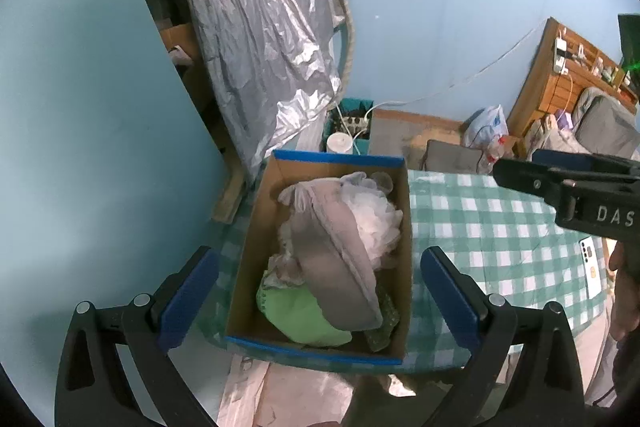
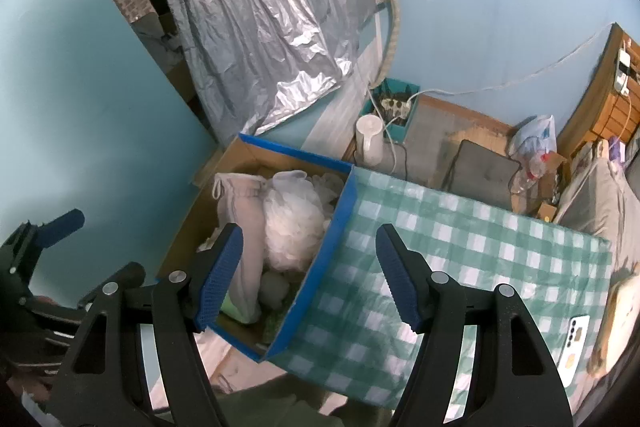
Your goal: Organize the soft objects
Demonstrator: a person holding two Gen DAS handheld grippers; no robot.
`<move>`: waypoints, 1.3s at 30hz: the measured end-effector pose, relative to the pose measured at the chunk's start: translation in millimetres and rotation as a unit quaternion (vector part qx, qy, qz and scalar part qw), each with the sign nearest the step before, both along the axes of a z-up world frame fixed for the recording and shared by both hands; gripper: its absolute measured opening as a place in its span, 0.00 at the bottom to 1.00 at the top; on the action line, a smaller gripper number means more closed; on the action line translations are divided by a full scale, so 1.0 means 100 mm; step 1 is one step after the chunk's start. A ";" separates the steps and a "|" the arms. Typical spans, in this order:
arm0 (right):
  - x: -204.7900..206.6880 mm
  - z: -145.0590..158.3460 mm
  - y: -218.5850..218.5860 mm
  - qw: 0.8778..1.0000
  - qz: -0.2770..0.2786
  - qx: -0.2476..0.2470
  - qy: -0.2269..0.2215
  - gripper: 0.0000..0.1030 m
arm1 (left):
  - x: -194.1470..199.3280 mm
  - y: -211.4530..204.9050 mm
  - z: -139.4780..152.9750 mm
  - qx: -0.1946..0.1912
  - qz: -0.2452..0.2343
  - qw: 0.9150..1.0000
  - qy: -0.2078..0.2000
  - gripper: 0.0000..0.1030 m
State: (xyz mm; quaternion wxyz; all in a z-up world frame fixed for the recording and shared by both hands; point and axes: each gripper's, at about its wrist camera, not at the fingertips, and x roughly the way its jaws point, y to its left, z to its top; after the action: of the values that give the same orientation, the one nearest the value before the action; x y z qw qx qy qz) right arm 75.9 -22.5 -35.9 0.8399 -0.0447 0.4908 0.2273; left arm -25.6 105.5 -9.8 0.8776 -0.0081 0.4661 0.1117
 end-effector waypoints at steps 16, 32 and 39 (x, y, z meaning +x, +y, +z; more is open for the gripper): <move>0.00 -0.02 -0.02 1.000 -0.002 0.002 0.003 0.66 | 0.04 -0.08 -0.04 0.001 -0.005 1.000 0.012 0.99; 0.00 -0.05 -0.01 1.000 -0.004 0.003 0.006 0.66 | 0.06 -0.06 -0.04 0.000 -0.003 1.000 0.015 0.99; 0.01 -0.05 0.00 1.000 -0.006 0.003 0.006 0.66 | 0.06 -0.05 -0.04 -0.001 -0.001 1.000 0.015 0.99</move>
State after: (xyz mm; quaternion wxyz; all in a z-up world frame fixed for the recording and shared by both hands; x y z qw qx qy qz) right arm 77.0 -22.1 -41.0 0.8383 -0.0382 0.4955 0.2243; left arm -19.6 100.6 -14.0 0.8706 -0.0068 0.4792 0.1109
